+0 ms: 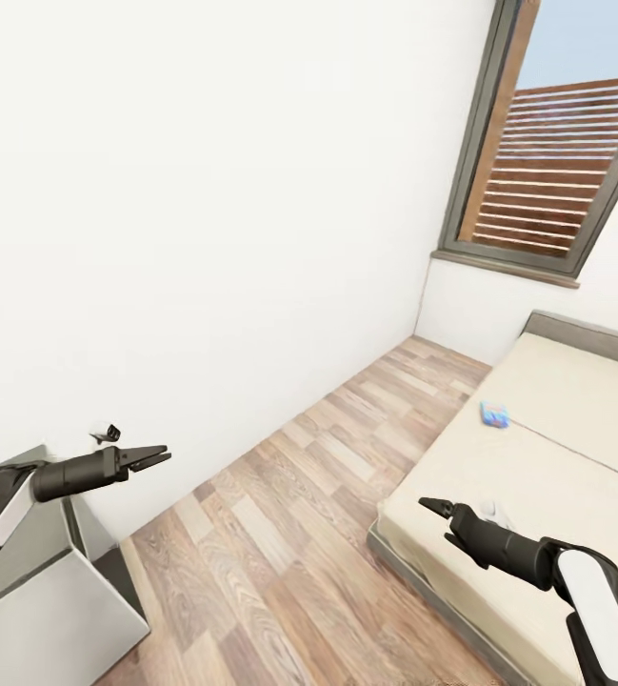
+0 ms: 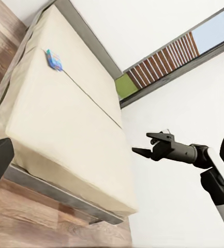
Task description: Put all the toys in the child's room - the three board games (two on the bed and one on the table), the two jigsaw puzzles on the table, and the tennis ball on the table - inside the toy box on the table in the child's room.
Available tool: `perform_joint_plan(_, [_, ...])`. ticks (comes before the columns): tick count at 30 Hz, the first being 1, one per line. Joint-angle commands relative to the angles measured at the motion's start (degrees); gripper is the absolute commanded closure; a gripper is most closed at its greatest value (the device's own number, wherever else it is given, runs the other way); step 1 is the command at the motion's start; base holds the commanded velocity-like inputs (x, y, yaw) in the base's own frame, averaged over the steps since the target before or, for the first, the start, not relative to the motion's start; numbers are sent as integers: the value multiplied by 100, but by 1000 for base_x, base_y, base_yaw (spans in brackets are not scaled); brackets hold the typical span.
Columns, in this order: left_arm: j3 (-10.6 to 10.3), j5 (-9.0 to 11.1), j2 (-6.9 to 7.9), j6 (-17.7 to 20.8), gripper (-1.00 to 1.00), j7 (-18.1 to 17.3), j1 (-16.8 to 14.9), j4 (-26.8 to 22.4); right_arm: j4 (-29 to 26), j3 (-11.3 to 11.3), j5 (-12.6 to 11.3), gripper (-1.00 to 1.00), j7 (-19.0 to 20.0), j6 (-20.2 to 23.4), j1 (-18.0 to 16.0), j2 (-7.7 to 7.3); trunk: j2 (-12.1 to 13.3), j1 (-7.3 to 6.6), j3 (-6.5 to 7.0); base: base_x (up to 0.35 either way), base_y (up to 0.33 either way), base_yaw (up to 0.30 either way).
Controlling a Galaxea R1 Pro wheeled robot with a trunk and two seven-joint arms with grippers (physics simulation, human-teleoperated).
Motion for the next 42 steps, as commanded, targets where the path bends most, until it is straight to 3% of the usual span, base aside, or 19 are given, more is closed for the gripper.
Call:
perform_joint_plan(1, [-27, 39, 9, 58, -100, -7, -4, 0, -4, -2, -57, -100, -57, 23, -6, 2, -12, 4, -12, 0, 0, -279])
perform_joint_plan(11, [-27, 30, 16, 48, -100, 1, -4, 0, 4, -10, -48, -100, -56, 23, -6, -2, -12, 4, -12, 0, 0, -225])
perform_joint_plan(35, [-26, 29, 58, 47, -100, -4, -4, 14, -2, -13, -39, -100, -56, -64, -3, 51, -12, 4, -11, 2, 1, -10])
perform_joint_plan(42, [-22, 32, 61, 48, -100, -1, -4, 14, -51, -50, -44, -100, -56, -70, -3, 73, -12, 4, 26, 184, 96, -118])
